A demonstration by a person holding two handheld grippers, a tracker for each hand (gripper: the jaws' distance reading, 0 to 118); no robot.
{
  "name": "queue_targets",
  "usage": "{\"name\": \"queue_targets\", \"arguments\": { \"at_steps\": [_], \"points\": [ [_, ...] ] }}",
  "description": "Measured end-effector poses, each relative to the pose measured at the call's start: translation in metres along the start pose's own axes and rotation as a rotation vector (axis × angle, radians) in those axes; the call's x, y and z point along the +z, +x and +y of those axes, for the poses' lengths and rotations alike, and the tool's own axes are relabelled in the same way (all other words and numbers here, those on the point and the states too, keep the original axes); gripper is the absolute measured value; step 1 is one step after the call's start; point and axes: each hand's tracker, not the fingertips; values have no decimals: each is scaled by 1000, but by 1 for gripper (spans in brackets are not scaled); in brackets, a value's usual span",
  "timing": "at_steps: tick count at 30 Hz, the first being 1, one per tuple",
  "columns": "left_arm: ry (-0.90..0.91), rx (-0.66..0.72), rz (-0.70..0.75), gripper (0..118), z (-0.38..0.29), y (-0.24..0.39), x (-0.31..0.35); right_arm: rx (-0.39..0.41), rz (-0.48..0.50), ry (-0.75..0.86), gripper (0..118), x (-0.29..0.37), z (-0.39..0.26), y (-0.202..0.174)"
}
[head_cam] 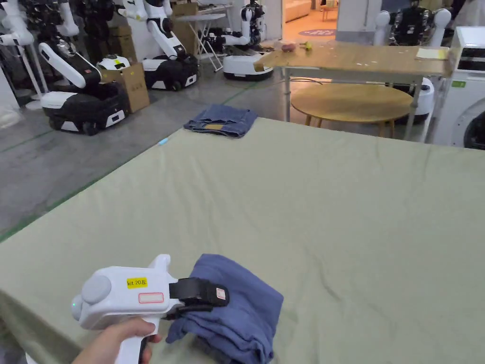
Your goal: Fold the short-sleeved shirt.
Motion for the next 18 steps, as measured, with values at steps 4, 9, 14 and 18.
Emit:
{"name": "queue_targets", "arguments": {
  "at_steps": [4, 9, 14, 18],
  "points": [
    [14, 103, -8, 35, 38, -53, 25, 14, 14, -14, 0, -19, -1, -22],
    [10, 186, -21, 35, 38, -82, 25, 41, 14, -46, 0, -35, 0, -40],
    [41, 61, 82, 118, 50, -77, 70, 49, 11, -37, 0, -37, 5, -48],
    [183, 130, 124, 118, 64, -92, 123, 63, 12, -22, 0, -31, 8, -55]
  ]
}}
